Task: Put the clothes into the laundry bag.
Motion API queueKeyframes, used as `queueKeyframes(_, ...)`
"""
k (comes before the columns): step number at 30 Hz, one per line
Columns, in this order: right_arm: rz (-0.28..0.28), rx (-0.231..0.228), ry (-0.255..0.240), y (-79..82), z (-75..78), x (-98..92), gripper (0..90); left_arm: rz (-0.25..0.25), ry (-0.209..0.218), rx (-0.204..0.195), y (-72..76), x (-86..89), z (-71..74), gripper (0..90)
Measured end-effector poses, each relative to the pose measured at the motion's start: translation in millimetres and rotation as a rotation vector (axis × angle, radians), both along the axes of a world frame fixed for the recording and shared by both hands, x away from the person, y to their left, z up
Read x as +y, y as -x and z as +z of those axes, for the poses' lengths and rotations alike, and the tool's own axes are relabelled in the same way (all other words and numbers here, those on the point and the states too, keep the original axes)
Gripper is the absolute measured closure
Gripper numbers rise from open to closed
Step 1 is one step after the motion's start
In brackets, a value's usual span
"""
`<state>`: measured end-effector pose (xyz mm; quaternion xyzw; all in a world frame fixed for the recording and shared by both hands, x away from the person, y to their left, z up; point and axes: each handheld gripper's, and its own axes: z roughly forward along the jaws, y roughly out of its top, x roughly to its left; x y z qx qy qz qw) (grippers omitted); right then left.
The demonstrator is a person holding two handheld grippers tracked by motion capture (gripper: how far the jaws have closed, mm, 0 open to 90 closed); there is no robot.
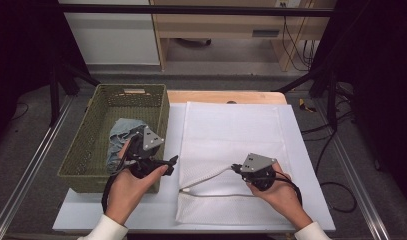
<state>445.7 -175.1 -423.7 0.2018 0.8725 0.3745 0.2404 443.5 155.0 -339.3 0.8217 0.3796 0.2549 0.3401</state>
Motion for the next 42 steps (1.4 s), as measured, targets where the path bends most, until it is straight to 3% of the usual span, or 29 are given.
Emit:
queueKeyframes(9,-0.003,-0.011,0.003,1.1,0.7,0.9,90.0,-0.007,-0.008,-0.012,-3.2,5.6,2.3,11.2)
queueKeyframes(28,0.002,-0.013,-0.004,1.2,1.3,-0.1,90.0,0.043,-0.112,-0.011,-21.7,17.3,20.2,11.2)
queueKeyframes(42,-0.002,-0.037,-0.021,2.0,4.0,-0.6,90.0,0.115,-0.108,0.002,-31.3,42.6,27.0,11.1)
